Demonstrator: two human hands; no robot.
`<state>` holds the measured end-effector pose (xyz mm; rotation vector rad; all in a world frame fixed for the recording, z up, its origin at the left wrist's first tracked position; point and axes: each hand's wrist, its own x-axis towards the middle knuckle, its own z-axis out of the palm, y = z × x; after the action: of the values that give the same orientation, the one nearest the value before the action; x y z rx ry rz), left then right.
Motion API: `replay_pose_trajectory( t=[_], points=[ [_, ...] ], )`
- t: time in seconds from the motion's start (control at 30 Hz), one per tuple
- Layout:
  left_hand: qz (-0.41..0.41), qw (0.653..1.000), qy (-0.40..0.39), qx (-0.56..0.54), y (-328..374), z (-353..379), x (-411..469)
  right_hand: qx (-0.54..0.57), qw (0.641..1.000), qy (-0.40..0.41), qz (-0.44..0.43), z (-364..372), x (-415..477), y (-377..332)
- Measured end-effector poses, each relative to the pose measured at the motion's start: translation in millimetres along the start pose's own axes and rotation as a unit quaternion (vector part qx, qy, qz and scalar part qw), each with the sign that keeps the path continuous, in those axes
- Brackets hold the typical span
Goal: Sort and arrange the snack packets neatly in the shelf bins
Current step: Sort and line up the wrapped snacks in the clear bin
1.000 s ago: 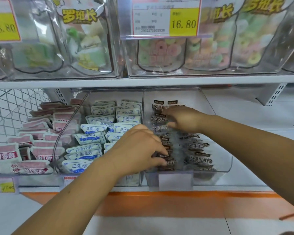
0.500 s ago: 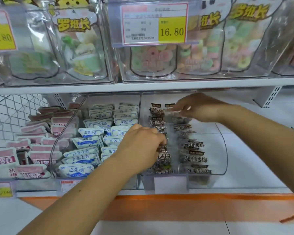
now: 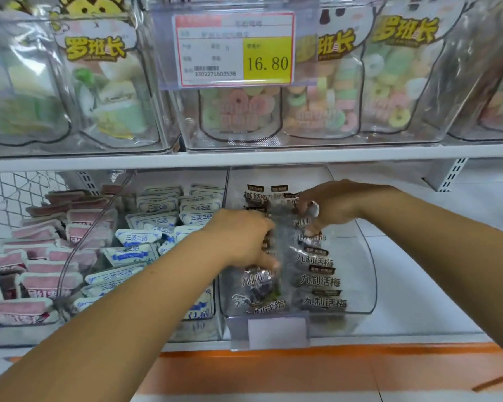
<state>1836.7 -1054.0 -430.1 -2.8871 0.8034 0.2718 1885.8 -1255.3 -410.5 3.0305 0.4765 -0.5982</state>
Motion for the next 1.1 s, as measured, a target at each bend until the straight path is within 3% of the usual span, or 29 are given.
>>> replay_pose_trajectory(
  t=[0.07,0.13,0.23,0.5,0.6,0.77,0.93,1.1],
  points=[
    [0.016,0.995,0.01,-0.101,-4,-10,2,0.069,0.997,-0.007,-0.039,-6,0,5],
    [0.017,0.989,0.075,-0.128,-13,-13,17,0.106,0.988,0.092,-0.065,-11,5,12],
    [-0.032,0.987,0.117,-0.109,-27,-13,47,0.036,0.98,0.192,-0.029,-7,20,22],
    [-0.041,0.992,0.103,-0.054,-47,4,82,-0.104,0.992,0.065,-0.01,-5,68,11],
    [-0.043,0.988,0.13,-0.071,-51,9,83,-0.105,0.99,0.088,-0.006,-2,69,17],
    [-0.06,0.985,0.137,-0.083,-51,12,87,0.002,0.984,0.179,-0.028,6,64,24],
    [-0.065,0.983,0.148,-0.09,-50,12,85,-0.107,0.986,0.129,-0.021,1,69,12],
    [-0.068,0.978,0.157,-0.117,-50,12,85,-0.136,0.98,0.14,-0.033,5,67,15]
  ],
)
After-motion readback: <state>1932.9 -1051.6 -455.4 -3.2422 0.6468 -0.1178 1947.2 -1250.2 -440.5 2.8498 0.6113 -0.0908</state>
